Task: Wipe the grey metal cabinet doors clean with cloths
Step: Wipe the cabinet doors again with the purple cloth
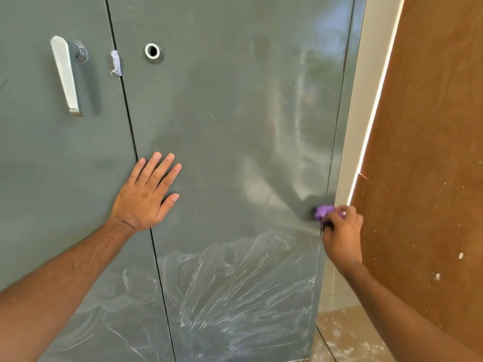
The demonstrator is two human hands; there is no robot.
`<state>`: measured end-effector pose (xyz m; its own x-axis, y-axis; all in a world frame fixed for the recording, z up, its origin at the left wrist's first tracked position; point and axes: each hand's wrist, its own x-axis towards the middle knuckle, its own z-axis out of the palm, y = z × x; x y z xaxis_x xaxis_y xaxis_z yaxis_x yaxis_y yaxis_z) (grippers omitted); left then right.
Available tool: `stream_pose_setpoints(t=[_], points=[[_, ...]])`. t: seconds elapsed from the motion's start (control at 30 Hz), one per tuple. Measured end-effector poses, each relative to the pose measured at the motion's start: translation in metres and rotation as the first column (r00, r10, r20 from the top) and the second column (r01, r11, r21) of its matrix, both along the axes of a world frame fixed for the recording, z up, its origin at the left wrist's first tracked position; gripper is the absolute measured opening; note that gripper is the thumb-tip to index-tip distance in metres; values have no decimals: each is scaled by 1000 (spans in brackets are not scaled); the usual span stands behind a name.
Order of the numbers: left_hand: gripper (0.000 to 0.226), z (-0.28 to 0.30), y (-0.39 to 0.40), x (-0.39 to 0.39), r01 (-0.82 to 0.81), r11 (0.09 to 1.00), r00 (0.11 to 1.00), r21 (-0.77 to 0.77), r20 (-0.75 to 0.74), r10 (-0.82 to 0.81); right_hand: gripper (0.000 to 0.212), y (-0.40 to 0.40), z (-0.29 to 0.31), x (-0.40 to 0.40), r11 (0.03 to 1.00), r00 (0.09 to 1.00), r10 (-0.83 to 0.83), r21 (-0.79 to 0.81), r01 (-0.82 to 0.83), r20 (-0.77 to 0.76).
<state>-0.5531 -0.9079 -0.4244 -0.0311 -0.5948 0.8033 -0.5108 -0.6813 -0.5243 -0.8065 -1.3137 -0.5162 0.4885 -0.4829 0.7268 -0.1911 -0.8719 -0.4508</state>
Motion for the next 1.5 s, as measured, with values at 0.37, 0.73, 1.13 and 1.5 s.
stream_pose_setpoints(t=[0.37, 0.73, 1.13, 1.5], points=[[68, 0, -1, -1, 5, 1000, 1000, 0, -13, -5, 26, 6, -37, 7, 990, 995, -75, 110, 83, -73], [68, 1, 0, -2, -15, 1000, 1000, 3, 3, 15, 26, -1, -49, -2, 991, 995, -90, 94, 93, -38], [69, 0, 1, -2, -20, 1000, 1000, 7, 14, 20, 37, 45, -46, 16, 979, 992, -124, 165, 121, 7], [69, 2, 1, -4, -28, 999, 1000, 18, 10, 28, 34, 79, -41, 43, 983, 999, -36, -184, 31, -21]])
